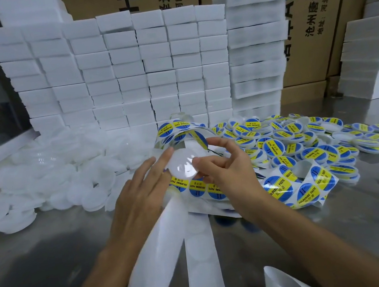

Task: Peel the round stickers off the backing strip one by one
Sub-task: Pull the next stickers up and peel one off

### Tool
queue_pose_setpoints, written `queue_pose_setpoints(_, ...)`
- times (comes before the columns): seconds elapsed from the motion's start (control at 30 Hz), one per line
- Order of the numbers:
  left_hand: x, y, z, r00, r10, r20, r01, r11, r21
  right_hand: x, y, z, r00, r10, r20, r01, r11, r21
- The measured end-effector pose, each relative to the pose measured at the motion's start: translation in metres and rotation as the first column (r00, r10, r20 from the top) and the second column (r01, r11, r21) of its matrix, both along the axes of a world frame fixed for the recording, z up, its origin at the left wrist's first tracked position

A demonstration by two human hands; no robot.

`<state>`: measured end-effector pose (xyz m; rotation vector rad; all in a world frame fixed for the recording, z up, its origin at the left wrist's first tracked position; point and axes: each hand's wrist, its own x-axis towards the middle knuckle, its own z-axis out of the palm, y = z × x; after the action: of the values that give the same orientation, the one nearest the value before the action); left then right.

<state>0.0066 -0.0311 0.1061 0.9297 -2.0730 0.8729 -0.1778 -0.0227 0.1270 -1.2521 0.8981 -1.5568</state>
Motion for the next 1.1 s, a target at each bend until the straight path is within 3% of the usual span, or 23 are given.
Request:
queue_pose_setpoints(0.07,0.004,-0.003,0.002,0.985,-0.048,-0.167,0.061,0.996,0.071,-0.002,0.0,0.001,1.0,-0.016,-0.017,0.016,1.0,-0.014)
queue_pose_setpoints(0.1,0.006,-0.004,0.003,0.94,-0.069,-0.333,0.132,0.977,0.169,-0.002,0.0,0.002,0.999,-0.022,-0.029,0.021,0.999,-0.026)
queue_pose_setpoints(0.13,0.009,-0.003,0.004,0.844,-0.066,-0.532,0.241,0.933,0.266,-0.002,0.001,0.002,0.999,-0.027,-0.04,0.025,0.999,-0.042)
queue_pose_setpoints(0.2,0.011,0.003,0.007,0.525,0.026,-0.851,0.535,0.767,0.354,-0.002,0.002,0.002,0.998,-0.025,-0.059,0.02,0.996,-0.082)
queue_pose_setpoints(0.27,0.011,0.006,0.011,0.308,0.127,-0.943,0.686,0.657,0.312,0.0,0.003,0.001,0.998,-0.003,-0.069,-0.006,0.993,-0.122)
queue_pose_setpoints(0.33,0.007,0.008,0.014,0.203,0.194,-0.96,0.781,0.559,0.278,0.002,0.003,0.0,0.996,0.018,-0.084,-0.03,0.988,-0.152)
queue_pose_setpoints(0.47,-0.009,0.012,0.011,0.106,0.313,-0.944,0.872,0.427,0.24,0.003,0.002,-0.004,0.992,0.044,-0.116,-0.062,0.986,-0.155)
queue_pose_setpoints(0.6,-0.009,0.012,0.008,0.035,0.358,-0.933,0.89,0.413,0.192,0.004,0.001,-0.005,0.985,-0.058,-0.163,0.03,0.985,-0.169)
queue_pose_setpoints(0.77,-0.004,0.01,0.003,0.037,0.386,-0.922,0.891,0.406,0.206,-0.006,-0.003,-0.001,0.956,-0.244,-0.165,0.218,0.962,-0.162)
queue_pose_setpoints(0.9,-0.001,0.009,0.001,-0.034,0.42,-0.907,0.873,0.454,0.177,-0.01,-0.002,0.004,0.995,-0.094,-0.019,0.095,0.995,0.01)
queue_pose_setpoints(1.1,-0.003,0.007,0.001,-0.019,0.401,-0.916,0.89,0.424,0.167,0.0,0.004,0.0,0.996,0.029,-0.083,-0.026,0.999,0.034)
